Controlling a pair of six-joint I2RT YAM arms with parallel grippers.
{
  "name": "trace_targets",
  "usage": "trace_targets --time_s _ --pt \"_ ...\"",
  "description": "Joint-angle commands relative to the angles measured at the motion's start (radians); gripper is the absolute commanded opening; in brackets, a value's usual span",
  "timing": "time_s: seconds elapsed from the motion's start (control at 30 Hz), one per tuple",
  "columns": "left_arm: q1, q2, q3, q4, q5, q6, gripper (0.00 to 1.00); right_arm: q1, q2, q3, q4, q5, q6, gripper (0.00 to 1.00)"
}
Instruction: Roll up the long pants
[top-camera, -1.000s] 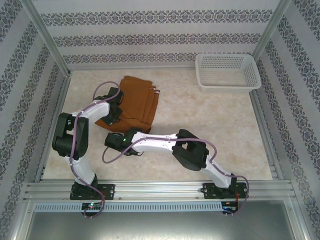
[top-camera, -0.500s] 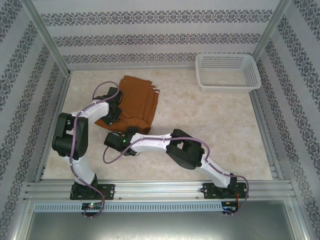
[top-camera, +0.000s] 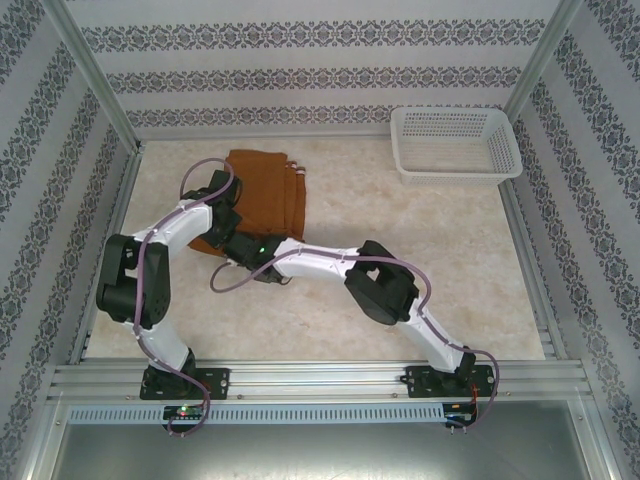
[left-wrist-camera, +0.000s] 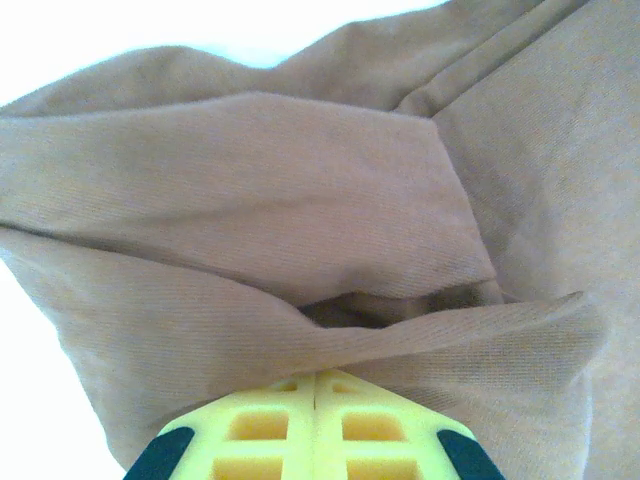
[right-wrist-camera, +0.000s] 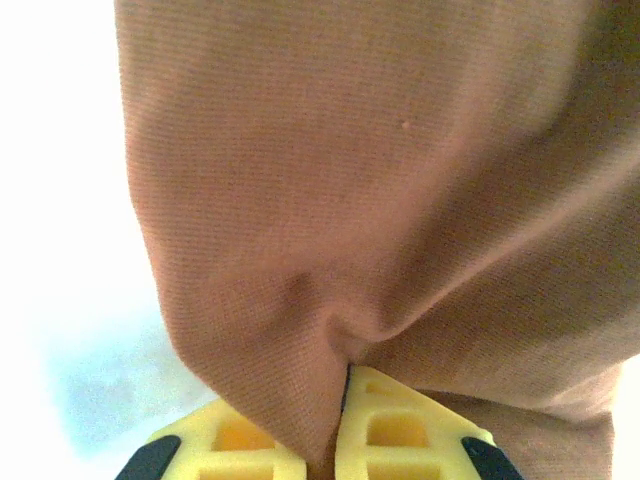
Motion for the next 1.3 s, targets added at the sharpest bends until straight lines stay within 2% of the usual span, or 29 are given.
trace_targets --time_s 0.0,0.4,0.6,0.83,1.07,1.27 --pt "0.027 -0.050 0.040 -0.071 -0.011 0.036 0.00 -0.018 -0.084 0.028 -0.186 -0.243 0.095 0.00" --pt "0.050 -0.082 0.059 -0.100 0.000 0.044 0.00 -0.053 -0.090 0.277 -0.533 -0.629 0.185 0.00" --pt "0.054 -0.095 0.063 -0.105 0.002 0.047 0.00 -0.101 -0.074 0.326 -0.612 -0.855 0.218 0.00" --pt "0.061 -0.100 0.078 -0.117 0.002 0.055 0.00 -0.209 -0.053 0.308 -0.607 -1.089 0.288 0.00" --pt "0.062 -0.105 0.087 -0.115 0.018 0.055 0.00 -0.327 0.036 0.314 -0.569 -1.182 0.332 0.00" --pt "0.037 -0.158 0.053 -0.076 0.092 0.051 0.00 -0.359 0.147 0.385 -0.582 -1.202 0.319 0.00"
